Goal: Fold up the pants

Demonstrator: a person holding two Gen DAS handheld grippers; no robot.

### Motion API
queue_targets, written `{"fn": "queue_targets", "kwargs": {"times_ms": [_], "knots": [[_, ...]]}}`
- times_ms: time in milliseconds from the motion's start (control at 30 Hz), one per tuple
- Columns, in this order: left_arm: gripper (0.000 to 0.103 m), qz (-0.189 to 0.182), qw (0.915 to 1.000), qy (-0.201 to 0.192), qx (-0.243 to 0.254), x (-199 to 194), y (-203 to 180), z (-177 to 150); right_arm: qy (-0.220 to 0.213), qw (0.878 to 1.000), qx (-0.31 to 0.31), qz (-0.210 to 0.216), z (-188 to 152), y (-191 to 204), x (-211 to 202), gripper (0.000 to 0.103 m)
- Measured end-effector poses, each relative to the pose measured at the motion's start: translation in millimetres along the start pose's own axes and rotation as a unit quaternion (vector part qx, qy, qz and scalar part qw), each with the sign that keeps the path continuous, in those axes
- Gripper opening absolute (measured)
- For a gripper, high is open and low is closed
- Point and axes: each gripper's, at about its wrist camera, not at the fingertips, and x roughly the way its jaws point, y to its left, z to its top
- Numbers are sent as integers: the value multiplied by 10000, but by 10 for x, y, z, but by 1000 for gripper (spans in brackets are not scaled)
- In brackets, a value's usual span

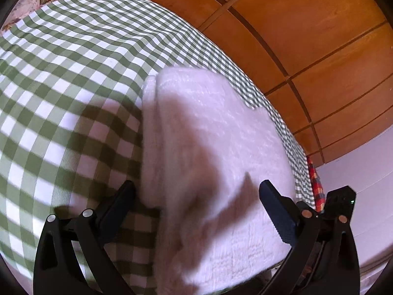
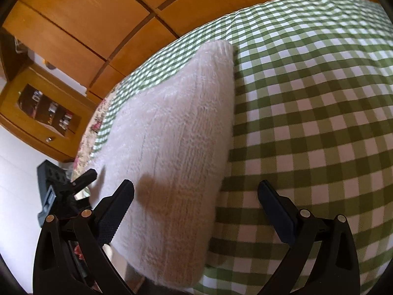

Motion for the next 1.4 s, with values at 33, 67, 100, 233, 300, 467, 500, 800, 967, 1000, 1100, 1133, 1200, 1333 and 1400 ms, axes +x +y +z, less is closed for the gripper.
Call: {"fn": "queue_targets", "kwargs": {"times_ms": [33, 67, 100, 233, 300, 467, 500, 800, 967, 1000, 1100, 1133, 1200, 1333, 1400], "knots": [[100, -28, 10000, 17, -30, 21, 12, 26, 7, 10000, 69, 58, 21, -18, 10, 99], [100, -84, 9999, 51, -83, 51, 36, 85, 10, 9998, 133, 115, 47, -38, 15, 99], [100, -140, 9998, 72, -118, 70, 52, 118, 14, 9998, 165, 146, 76, -46, 22, 99], [99, -303, 9991, 197, -226, 154, 85, 260, 52, 9996, 188, 194, 145, -55, 69, 94], [99, -320, 9990, 262, -183, 204, 67, 312, 100, 9993, 257, 264, 180, -56, 122, 89], [99, -209, 9980, 537, 253, 388, -49, 420, 225, 9966, 528, 587, 250, -70, 277, 86], [99, -173, 9976, 568, 346, 419, -76, 426, 242, 9963, 537, 621, 262, -64, 307, 86], [101, -133, 9959, 672, 587, 543, -100, 503, 356, 9951, 514, 765, 405, 22, 516, 86], [101, -116, 9945, 800, 670, 590, -124, 544, 380, 9961, 216, 768, 413, 71, 556, 86], [100, -87, 9950, 753, 650, 596, -139, 553, 356, 9965, 172, 733, 412, 99, 572, 86], [83, 232, 9948, 526, 841, 607, -219, 531, 228, 9984, -53, 508, 386, 226, 605, 81], [75, 231, 9943, 492, 920, 607, -267, 511, 180, 9988, -141, 444, 376, 260, 603, 80], [66, 310, 9943, 369, 956, 567, -336, 493, 106, 9989, -250, 385, 362, 306, 599, 73], [45, 621, 9891, 78, 1336, 472, -556, 437, -95, 9976, -655, 187, 364, 458, 562, 64], [42, 876, 9826, -78, 1635, 432, -713, 383, -209, 9954, -937, 44, 357, 561, 538, 59]]}}
